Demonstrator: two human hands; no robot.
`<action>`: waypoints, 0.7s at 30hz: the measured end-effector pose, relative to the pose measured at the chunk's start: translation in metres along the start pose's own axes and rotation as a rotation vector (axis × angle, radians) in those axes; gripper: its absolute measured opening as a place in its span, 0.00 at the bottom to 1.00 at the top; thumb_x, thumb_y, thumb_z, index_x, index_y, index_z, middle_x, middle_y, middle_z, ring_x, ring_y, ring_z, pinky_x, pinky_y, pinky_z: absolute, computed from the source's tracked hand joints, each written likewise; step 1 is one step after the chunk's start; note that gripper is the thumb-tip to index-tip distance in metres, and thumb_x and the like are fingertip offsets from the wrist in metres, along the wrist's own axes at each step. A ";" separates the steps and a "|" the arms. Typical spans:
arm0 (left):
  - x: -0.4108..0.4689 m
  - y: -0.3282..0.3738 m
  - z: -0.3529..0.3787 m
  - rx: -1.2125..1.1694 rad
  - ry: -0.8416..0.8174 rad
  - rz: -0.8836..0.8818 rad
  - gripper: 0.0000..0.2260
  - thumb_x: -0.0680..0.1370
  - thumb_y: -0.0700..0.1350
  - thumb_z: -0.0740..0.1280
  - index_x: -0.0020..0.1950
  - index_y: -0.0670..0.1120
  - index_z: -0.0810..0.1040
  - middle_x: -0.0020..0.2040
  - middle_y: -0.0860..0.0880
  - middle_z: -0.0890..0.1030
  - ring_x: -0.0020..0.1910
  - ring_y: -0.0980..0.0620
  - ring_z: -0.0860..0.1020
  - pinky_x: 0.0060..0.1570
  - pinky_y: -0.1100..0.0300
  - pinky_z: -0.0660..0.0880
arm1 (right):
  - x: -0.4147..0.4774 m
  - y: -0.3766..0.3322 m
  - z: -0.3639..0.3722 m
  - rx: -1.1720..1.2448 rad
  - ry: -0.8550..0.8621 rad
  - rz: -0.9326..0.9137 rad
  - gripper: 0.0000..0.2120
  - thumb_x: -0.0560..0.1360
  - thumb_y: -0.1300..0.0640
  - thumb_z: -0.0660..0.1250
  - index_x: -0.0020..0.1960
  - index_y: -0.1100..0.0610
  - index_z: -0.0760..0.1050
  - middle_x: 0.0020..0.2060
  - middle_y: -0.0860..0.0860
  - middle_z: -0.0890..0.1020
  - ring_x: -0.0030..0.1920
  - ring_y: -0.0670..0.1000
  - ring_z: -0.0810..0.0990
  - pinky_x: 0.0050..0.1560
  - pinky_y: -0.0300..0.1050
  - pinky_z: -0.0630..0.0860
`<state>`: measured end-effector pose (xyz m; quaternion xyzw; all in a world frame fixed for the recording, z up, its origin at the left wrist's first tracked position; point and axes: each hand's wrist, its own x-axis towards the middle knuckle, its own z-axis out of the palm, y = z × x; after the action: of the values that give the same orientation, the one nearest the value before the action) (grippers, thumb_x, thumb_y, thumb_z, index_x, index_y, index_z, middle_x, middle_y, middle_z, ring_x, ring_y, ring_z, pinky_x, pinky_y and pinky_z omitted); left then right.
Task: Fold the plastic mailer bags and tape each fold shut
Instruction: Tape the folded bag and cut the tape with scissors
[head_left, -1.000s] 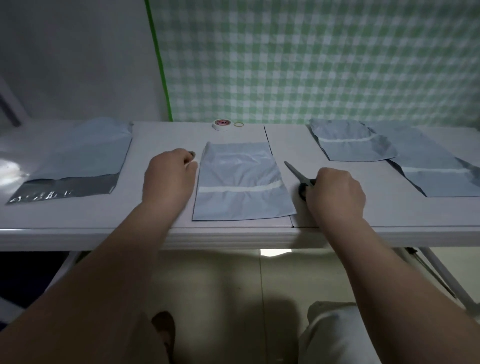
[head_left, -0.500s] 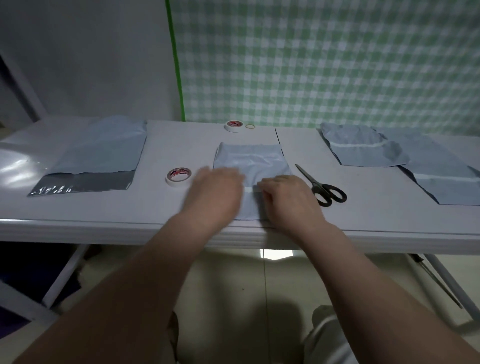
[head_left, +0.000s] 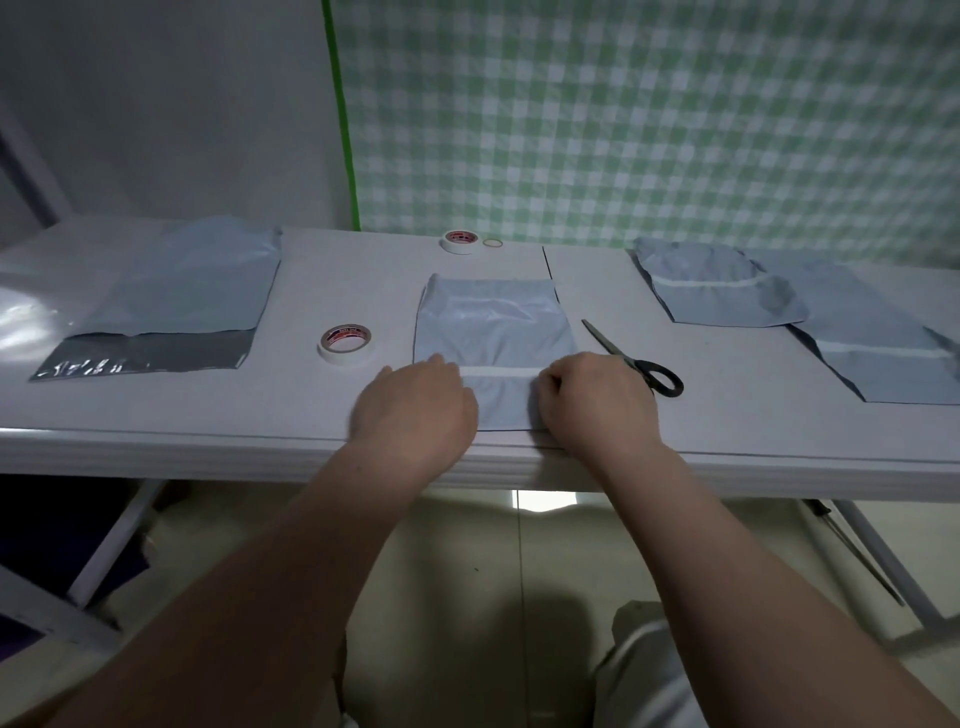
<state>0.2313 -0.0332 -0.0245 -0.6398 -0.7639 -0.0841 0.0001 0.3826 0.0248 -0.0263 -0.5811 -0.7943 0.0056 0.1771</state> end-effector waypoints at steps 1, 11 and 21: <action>0.000 -0.003 -0.001 0.019 0.020 -0.016 0.10 0.81 0.45 0.51 0.53 0.47 0.71 0.52 0.48 0.74 0.53 0.46 0.75 0.45 0.57 0.64 | 0.003 0.001 -0.002 -0.009 -0.011 0.038 0.09 0.75 0.58 0.56 0.37 0.57 0.69 0.37 0.54 0.75 0.38 0.56 0.69 0.31 0.43 0.59; 0.024 -0.019 -0.014 -0.461 0.228 -0.193 0.21 0.73 0.38 0.67 0.67 0.44 0.74 0.69 0.44 0.72 0.68 0.49 0.69 0.60 0.65 0.59 | 0.030 0.008 -0.006 0.196 -0.030 0.279 0.06 0.74 0.63 0.59 0.46 0.59 0.74 0.43 0.55 0.77 0.45 0.59 0.74 0.35 0.39 0.64; 0.018 -0.020 -0.029 -1.595 -0.010 -0.539 0.18 0.73 0.26 0.65 0.60 0.41 0.75 0.50 0.42 0.79 0.41 0.49 0.80 0.35 0.65 0.80 | 0.035 0.029 -0.019 0.382 -0.049 0.454 0.10 0.71 0.64 0.66 0.50 0.58 0.82 0.44 0.54 0.82 0.49 0.54 0.79 0.35 0.38 0.68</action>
<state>0.2055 -0.0221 0.0031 -0.2442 -0.6022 -0.5929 -0.4755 0.4059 0.0630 -0.0050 -0.6998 -0.6326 0.2082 0.2583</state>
